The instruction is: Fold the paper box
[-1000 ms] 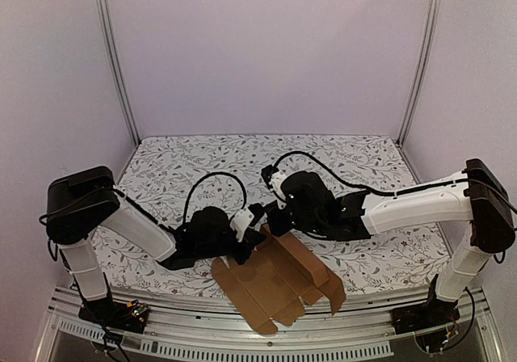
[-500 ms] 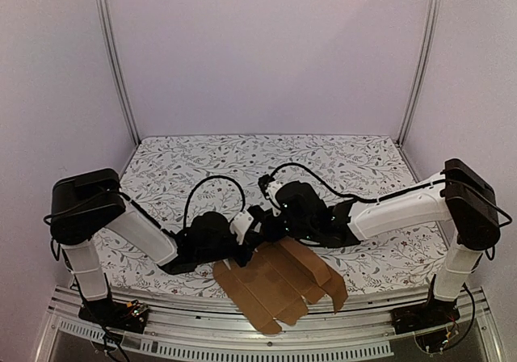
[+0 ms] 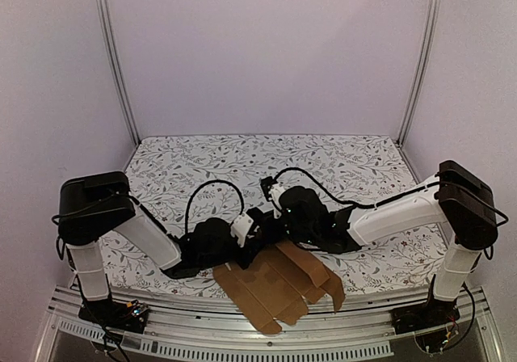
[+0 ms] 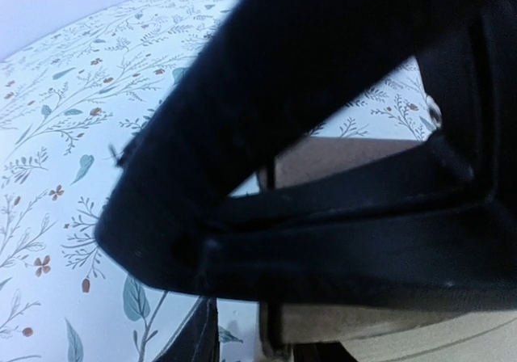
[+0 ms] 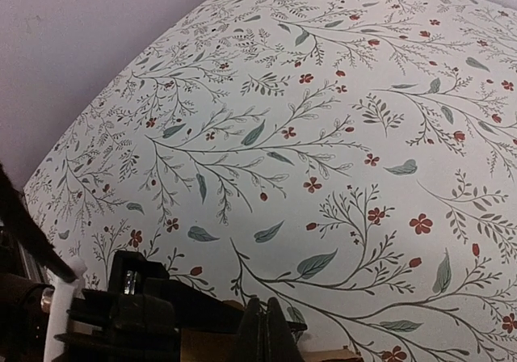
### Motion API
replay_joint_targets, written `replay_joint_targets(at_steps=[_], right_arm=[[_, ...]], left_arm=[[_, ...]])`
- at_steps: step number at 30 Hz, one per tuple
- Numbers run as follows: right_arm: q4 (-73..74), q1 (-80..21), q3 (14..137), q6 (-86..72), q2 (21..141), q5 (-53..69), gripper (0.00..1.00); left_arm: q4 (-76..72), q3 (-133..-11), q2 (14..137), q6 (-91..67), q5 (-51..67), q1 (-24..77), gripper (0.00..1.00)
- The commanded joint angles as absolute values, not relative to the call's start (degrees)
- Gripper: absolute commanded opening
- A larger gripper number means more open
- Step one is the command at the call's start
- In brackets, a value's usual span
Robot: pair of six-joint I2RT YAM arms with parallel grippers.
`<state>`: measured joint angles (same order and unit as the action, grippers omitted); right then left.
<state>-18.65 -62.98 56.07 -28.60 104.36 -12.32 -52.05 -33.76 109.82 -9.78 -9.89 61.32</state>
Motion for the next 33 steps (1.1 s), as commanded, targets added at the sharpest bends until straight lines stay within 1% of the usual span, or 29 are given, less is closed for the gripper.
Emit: replay_joint_targets(at_steps=[1,18,20,23,26,33], right_arm=[[-16.4,-63.5,54.5,-29.7,106.8,-10.9,0.00],[-17.6,-64.4,53.1,-31.5,107.1,-11.3,0.00],[-17.6,-64.4,53.1,-31.6,107.0,-11.2,0.00],[-17.6,-64.5,52.9,-31.6,106.5,-11.2,0.00],[-17.5,-64.6,52.4,-31.7,106.0,-11.5,0.00],[-17.4,-64.7,52.1,-32.3,105.4,-11.8,0.00]], left_arm=[[-55.2,-34.6,112.0,-11.0,-11.3,62.7,0.31],[-59.5,-35.9,114.5,-12.5,-13.2,62.7,0.30],[-59.7,-36.5,115.5,-12.6,-13.0,62.7,0.27],[-60.3,-36.9,116.1,-12.7,-12.3,62.7,0.15],[-60.8,-36.9,116.1,-12.8,-12.1,62.7,0.00],[-62.2,-36.0,115.9,-12.8,-12.2,62.7,0.00]])
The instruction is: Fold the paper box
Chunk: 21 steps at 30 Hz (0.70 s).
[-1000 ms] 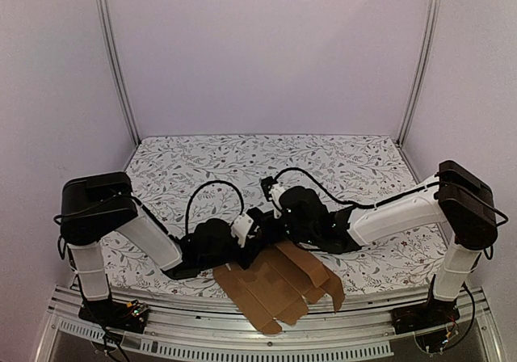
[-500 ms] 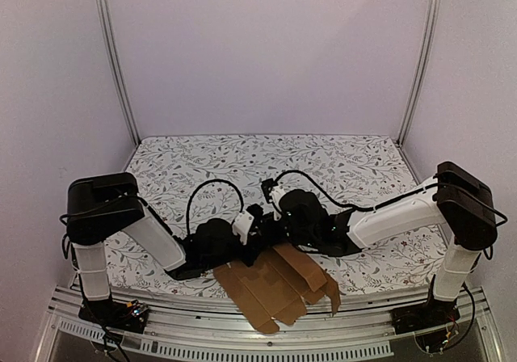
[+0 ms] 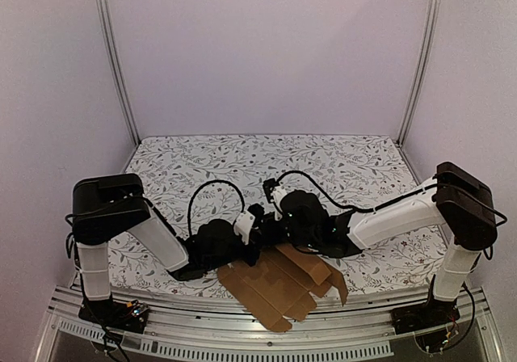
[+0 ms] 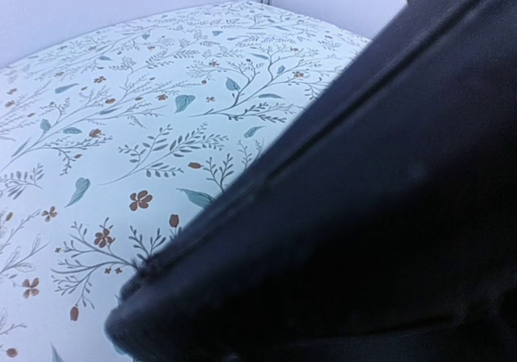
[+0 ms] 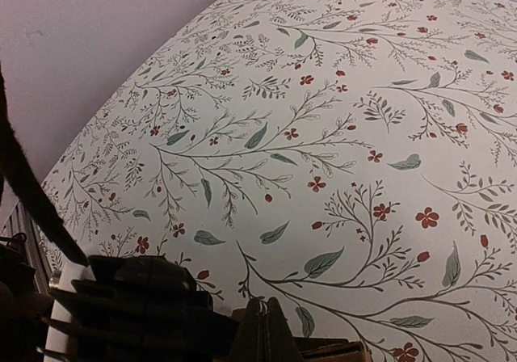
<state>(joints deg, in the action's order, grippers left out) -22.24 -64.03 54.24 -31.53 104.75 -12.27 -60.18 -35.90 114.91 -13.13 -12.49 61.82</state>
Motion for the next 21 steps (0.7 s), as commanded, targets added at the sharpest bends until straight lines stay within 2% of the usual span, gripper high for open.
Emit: replay_joint_targets(at_steps=[1,7,11,15,18,21], right_arm=[[-17.3,-64.7,52.2,-32.3,105.3,-11.8,0.00],[-15.4,-64.7,52.4,-31.6,102.9,-12.7,0.00],[-14.0,-64.7,52.3,-30.8,100.5,-13.8,0.15],[-13.0,-64.8,52.4,-30.2,98.0,-14.1,0.21],[-12.5,-64.8,52.5,-29.9,96.6,-14.1,0.21],[-12.4,-64.8,52.7,-29.5,96.5,-13.8,0.10]], left_arm=[[-62.3,-35.8,115.8,-12.7,-12.4,62.7,0.00],[-61.8,-34.7,114.5,-11.6,-13.3,62.8,0.00],[-61.2,-33.9,113.8,-10.4,-14.0,62.8,0.00],[-60.3,-33.8,113.6,-9.3,-14.0,62.9,0.00],[-60.2,-33.8,113.5,-9.2,-14.1,62.9,0.00],[-59.9,-34.0,113.6,-9.0,-14.1,62.9,0.00]])
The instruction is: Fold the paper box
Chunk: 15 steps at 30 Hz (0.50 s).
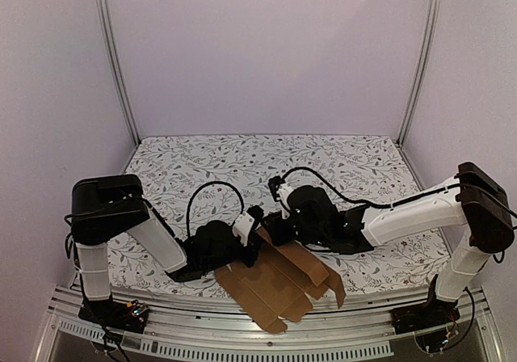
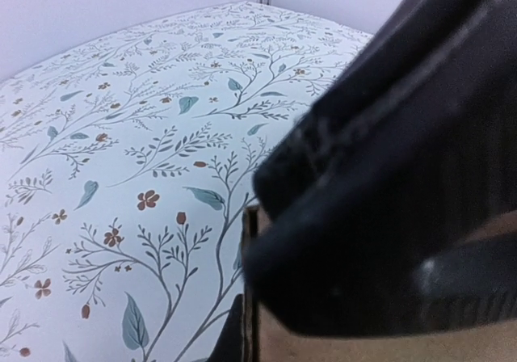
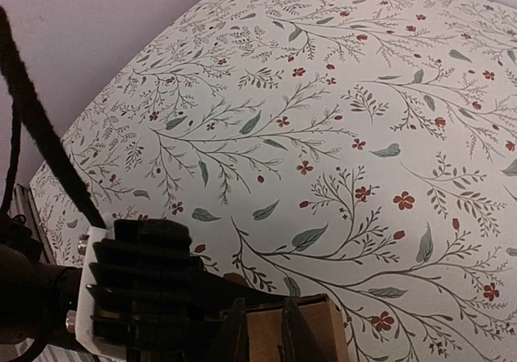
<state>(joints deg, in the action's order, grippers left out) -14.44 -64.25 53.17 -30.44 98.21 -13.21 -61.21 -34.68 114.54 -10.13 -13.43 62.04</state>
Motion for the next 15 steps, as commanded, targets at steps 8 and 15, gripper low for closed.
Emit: replay_joint_targets(at_steps=[8,15], right_arm=[[-12.5,-65.9,52.0,-30.4,102.4,-14.0,0.00],[-12.2,-66.2,50.0,-30.3,101.5,-15.0,0.00]], left_arm=[[-58.9,-34.3,113.8,-9.3,-14.9,63.1,0.06],[-58.8,-34.8,114.9,-10.3,-15.5,63.2,0.25]])
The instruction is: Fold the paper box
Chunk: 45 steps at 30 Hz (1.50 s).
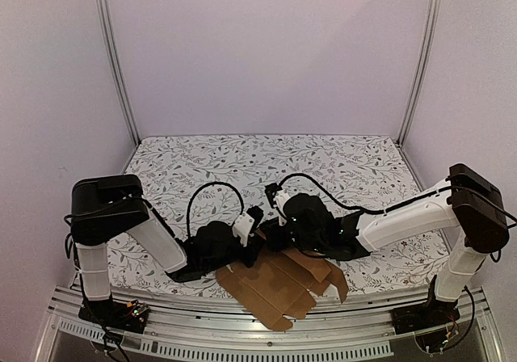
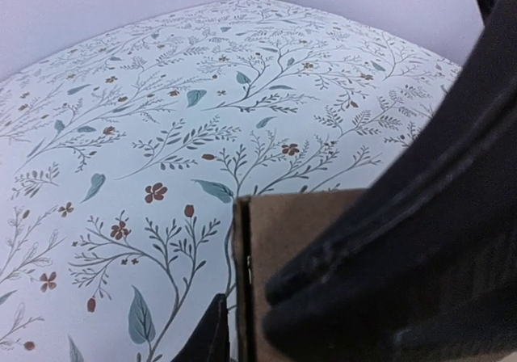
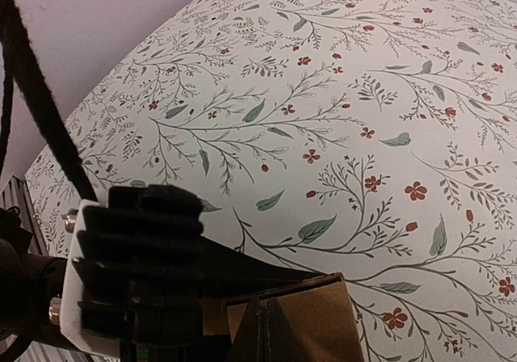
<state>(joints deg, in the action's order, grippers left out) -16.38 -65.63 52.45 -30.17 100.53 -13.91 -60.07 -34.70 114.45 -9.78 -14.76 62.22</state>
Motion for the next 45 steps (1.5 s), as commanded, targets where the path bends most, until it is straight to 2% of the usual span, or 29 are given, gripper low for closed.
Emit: replay_joint_targets(at_steps=[1,6,11,21,30,38,45], right_arm=[[-12.1,-66.1,50.0,-30.1,101.3,-15.1,0.00],[-11.9,-66.2,50.0,-29.9,100.5,-15.0,0.00],[-11.7,-66.4,50.0,-29.9,99.9,-15.1,0.00],[-10.2,-66.5,50.6,-29.6,98.0,-16.0,0.00],[-0.6,-66.5,51.9,-26.4,88.3,-17.9,0.00],[12.7,-66.5,50.9,-25.0,78.0,-19.6,0.00],[15.2,-64.9,46.9,-25.2,73.6,-21.1,0.00]], left_arm=[[-58.8,-34.9,115.0,-10.2,-15.6,63.2,0.27],[-58.7,-35.7,115.2,-10.3,-16.4,63.3,0.28],[-58.3,-36.9,116.6,-10.2,-15.5,63.3,0.00],[-58.5,-35.4,114.9,-10.1,-17.4,63.4,0.00],[-52.7,-34.4,110.6,-12.8,-28.1,63.5,0.00],[-34.7,-37.2,105.6,-25.4,-37.7,63.5,0.00],[-23.4,-39.6,104.6,-38.3,-40.6,63.6,0.00]])
